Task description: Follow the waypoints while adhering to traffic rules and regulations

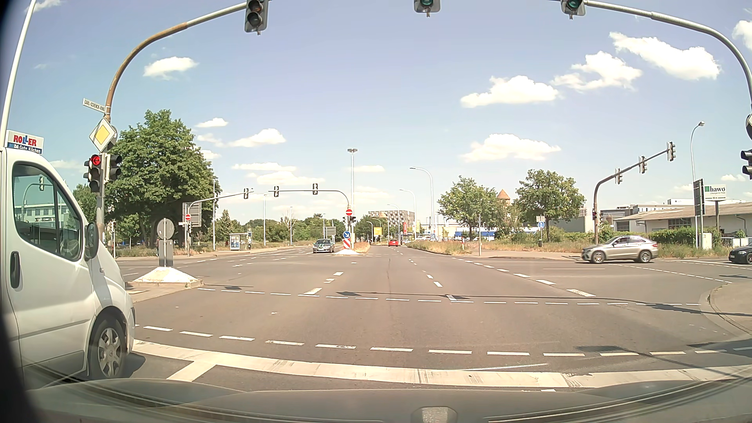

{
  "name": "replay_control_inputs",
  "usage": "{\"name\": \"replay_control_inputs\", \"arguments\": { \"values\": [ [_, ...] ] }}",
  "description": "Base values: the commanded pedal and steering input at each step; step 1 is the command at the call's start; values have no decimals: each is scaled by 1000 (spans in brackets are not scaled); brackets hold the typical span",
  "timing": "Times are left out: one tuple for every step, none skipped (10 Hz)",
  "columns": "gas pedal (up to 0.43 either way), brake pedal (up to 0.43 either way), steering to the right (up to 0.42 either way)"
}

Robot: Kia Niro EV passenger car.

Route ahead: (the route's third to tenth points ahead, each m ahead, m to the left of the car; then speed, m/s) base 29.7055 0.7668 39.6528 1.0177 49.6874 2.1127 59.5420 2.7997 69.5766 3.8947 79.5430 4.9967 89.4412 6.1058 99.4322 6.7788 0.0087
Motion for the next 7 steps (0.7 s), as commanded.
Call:
{"name": "replay_control_inputs", "arguments": {
  "values": [
    [0, 335, -2],
    [0, 335, -1],
    [0, 335, -1],
    [0, 335, -1],
    [0, 335, -1],
    [0, 335, -1],
    [0, 335, -1]
  ]
}}
